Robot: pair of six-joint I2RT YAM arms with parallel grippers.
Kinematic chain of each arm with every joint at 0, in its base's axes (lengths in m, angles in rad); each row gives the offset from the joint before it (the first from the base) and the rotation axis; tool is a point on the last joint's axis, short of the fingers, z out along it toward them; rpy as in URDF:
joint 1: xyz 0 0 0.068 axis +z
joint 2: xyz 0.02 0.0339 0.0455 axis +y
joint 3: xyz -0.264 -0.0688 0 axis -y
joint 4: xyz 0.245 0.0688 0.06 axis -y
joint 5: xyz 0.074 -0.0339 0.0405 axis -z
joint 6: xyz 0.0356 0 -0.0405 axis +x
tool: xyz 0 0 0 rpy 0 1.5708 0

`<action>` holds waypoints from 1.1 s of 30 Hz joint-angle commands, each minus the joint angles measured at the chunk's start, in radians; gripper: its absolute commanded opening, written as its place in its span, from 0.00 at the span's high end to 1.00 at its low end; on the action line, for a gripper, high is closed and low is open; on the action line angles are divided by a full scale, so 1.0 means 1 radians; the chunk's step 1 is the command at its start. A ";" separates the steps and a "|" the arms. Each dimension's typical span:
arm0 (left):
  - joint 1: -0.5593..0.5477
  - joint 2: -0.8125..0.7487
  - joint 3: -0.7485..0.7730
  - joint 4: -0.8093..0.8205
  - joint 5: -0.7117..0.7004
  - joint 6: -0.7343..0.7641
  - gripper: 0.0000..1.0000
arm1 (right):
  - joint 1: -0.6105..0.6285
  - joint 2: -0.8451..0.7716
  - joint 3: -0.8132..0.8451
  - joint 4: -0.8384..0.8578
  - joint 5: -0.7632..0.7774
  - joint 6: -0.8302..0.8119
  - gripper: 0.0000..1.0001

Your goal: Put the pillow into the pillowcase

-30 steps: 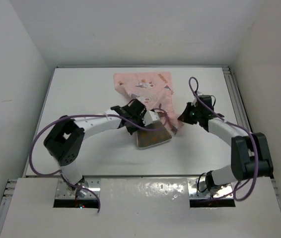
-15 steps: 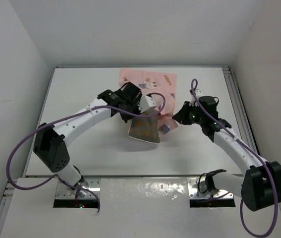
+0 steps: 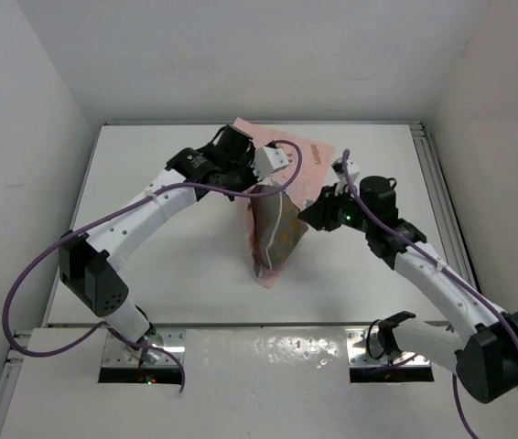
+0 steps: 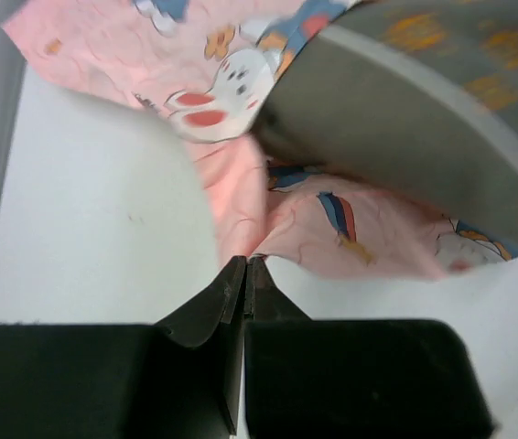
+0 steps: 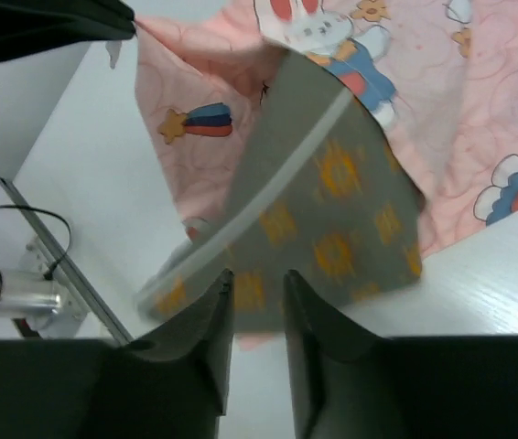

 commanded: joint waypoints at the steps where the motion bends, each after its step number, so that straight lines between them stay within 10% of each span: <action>1: 0.010 -0.008 -0.057 0.070 -0.031 0.005 1.00 | 0.045 0.046 0.005 0.052 0.047 -0.053 0.69; 3: 0.010 -0.004 -0.073 0.081 -0.023 -0.004 1.00 | 0.052 0.104 0.037 0.069 0.081 -0.059 0.37; 7: 0.005 -0.014 -0.090 0.082 0.012 -0.021 1.00 | 0.068 0.259 0.100 0.064 0.084 -0.033 0.05; 15: -0.012 -0.037 -0.107 0.064 0.079 -0.050 1.00 | 0.122 0.437 0.137 0.035 0.280 0.016 0.02; 18: -0.024 -0.034 -0.078 0.044 0.151 -0.046 1.00 | 0.128 0.459 0.137 0.065 0.282 0.020 0.20; 22: -0.041 -0.010 -0.019 0.018 0.260 -0.043 1.00 | 0.147 0.487 0.162 0.079 0.240 0.043 1.00; 33: -0.041 0.061 0.222 -0.097 0.541 -0.004 1.00 | 0.168 0.232 0.151 0.461 0.312 0.168 1.00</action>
